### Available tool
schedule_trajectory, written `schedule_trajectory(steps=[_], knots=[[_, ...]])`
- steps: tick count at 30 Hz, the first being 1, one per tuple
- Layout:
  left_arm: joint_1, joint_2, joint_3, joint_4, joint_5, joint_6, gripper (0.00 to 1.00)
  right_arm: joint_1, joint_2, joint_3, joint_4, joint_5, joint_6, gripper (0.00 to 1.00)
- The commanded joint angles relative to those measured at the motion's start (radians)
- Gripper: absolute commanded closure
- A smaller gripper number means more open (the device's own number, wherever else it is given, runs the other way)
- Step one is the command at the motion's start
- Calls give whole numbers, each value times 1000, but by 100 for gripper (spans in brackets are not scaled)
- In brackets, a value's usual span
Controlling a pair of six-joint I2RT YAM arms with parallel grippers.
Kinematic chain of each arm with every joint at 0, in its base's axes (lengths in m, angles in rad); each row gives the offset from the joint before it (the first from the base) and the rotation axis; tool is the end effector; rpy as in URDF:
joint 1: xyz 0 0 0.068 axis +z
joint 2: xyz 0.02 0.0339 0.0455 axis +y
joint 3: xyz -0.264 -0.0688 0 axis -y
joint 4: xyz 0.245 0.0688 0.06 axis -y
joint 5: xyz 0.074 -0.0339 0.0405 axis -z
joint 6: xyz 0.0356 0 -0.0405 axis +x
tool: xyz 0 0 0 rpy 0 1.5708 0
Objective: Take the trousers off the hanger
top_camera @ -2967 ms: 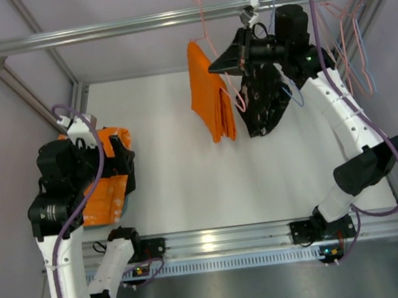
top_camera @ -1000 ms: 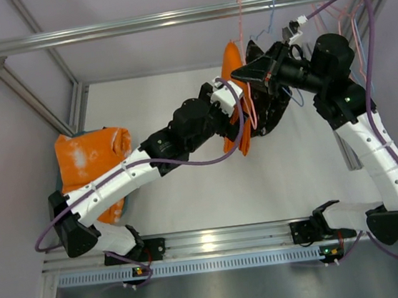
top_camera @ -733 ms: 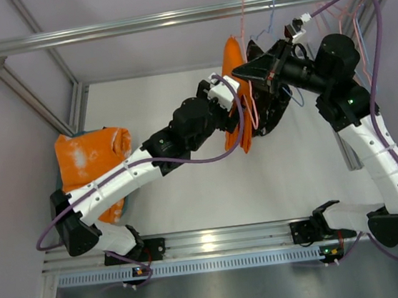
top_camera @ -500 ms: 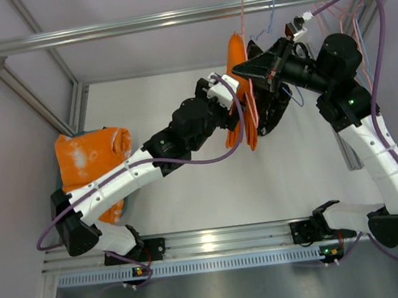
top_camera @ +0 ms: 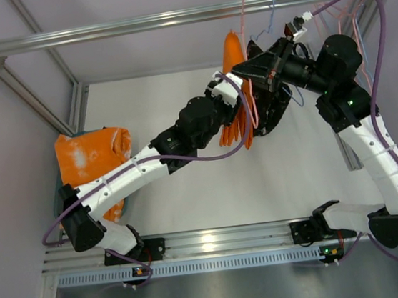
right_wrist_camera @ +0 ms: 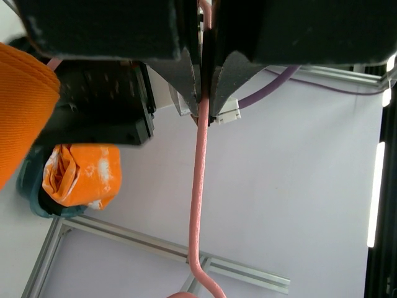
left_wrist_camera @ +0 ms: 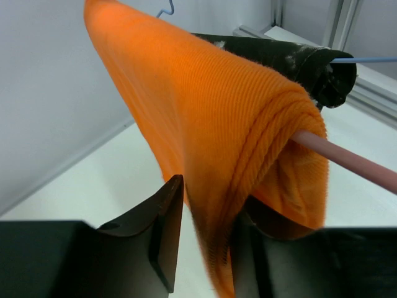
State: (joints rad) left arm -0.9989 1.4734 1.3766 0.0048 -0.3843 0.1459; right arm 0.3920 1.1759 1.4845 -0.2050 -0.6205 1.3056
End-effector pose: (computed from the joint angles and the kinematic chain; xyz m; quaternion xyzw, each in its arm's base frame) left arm 0.2009 -0.2875 0.4025 0.2847 0.6794 -0.1452 0.6606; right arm 0.2102 0.1093 0.4994 0.0777 0.6722 0.6659 0.3140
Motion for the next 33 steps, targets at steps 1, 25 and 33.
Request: schedule_trajectory(steps=[1, 25, 33], knots=[[0, -27, 24, 61, -36, 6, 66, 19, -85, 17, 217, -35, -66, 100], [3, -58, 553, 0, 45, 93, 100, 13, -183, -369, 29, -4, -365, 100], [23, 1, 795, -31, 50, 127, 100, 5, -185, -427, -8, -35, -442, 100]])
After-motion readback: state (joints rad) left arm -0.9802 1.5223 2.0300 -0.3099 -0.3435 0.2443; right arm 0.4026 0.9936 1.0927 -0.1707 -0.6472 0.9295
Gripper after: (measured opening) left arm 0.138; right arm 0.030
